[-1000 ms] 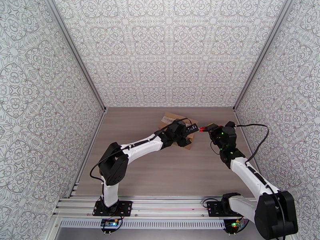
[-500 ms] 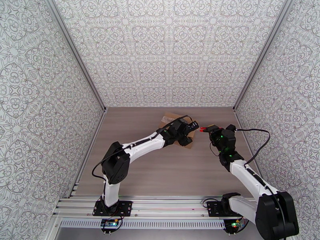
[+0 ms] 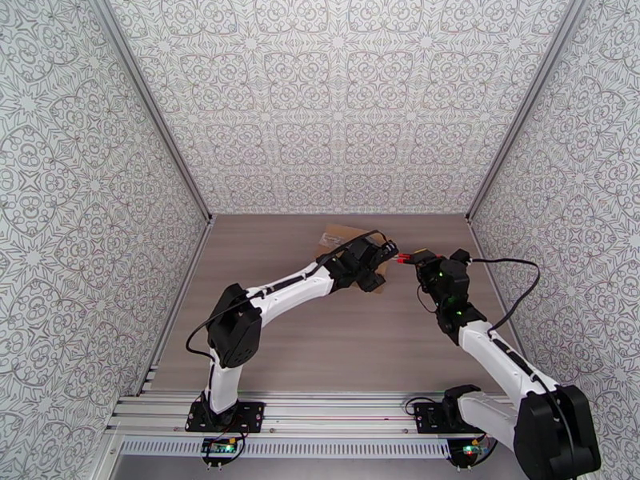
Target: Unpack the express box
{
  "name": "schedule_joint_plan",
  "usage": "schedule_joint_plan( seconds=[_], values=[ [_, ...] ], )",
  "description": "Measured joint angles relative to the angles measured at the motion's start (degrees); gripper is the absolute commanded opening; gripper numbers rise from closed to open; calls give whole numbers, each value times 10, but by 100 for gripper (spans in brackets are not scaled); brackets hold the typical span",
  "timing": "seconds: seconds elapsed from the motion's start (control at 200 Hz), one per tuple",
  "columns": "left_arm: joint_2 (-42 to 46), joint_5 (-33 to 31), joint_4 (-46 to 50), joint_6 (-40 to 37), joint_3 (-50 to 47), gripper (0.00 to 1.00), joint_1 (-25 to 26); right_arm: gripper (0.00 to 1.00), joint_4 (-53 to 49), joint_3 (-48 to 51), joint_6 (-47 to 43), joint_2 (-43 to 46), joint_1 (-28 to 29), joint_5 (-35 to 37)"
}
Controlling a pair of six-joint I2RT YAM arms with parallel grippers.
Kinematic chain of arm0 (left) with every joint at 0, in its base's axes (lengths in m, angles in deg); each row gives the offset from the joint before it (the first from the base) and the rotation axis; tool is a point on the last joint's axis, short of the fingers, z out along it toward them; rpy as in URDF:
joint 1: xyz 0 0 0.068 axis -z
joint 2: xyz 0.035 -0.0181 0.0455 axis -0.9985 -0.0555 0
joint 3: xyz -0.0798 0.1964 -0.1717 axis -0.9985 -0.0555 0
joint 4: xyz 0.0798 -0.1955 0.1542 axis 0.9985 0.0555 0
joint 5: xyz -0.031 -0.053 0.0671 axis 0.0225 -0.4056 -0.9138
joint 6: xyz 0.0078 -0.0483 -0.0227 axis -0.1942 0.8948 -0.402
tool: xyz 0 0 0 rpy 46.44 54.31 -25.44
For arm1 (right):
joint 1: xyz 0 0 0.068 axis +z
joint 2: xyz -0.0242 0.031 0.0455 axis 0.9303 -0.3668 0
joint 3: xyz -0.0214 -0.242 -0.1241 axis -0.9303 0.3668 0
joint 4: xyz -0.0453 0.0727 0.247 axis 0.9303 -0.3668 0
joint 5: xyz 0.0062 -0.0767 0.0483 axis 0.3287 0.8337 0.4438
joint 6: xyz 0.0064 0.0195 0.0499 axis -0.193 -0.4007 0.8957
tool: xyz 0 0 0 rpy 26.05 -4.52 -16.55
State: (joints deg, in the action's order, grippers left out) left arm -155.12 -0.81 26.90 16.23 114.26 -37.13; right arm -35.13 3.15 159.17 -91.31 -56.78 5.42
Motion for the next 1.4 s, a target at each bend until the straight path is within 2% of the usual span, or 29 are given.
schedule_joint_plan(
  seconds=[0.315,0.59,0.81,1.005,1.065,1.32,1.4],
  values=[
    [0,73,4,12,3,79,-29,0,89,25,-71,-19,3,-6],
    [0,96,5,14,3,79,-42,0,144,39,-66,-38,5,-13],
    [0,82,15,12,9,80,-40,0,125,40,2,-38,9,0],
    [0,73,38,12,13,79,-40,0,89,34,23,-31,18,5],
    [-3,49,13,28,20,79,-44,0,65,39,22,-18,29,-28],
    [-3,80,26,43,26,80,-53,0,55,55,20,10,40,-12],
    [4,90,3,36,2,81,-51,0,54,66,19,23,40,-5]
  ],
)
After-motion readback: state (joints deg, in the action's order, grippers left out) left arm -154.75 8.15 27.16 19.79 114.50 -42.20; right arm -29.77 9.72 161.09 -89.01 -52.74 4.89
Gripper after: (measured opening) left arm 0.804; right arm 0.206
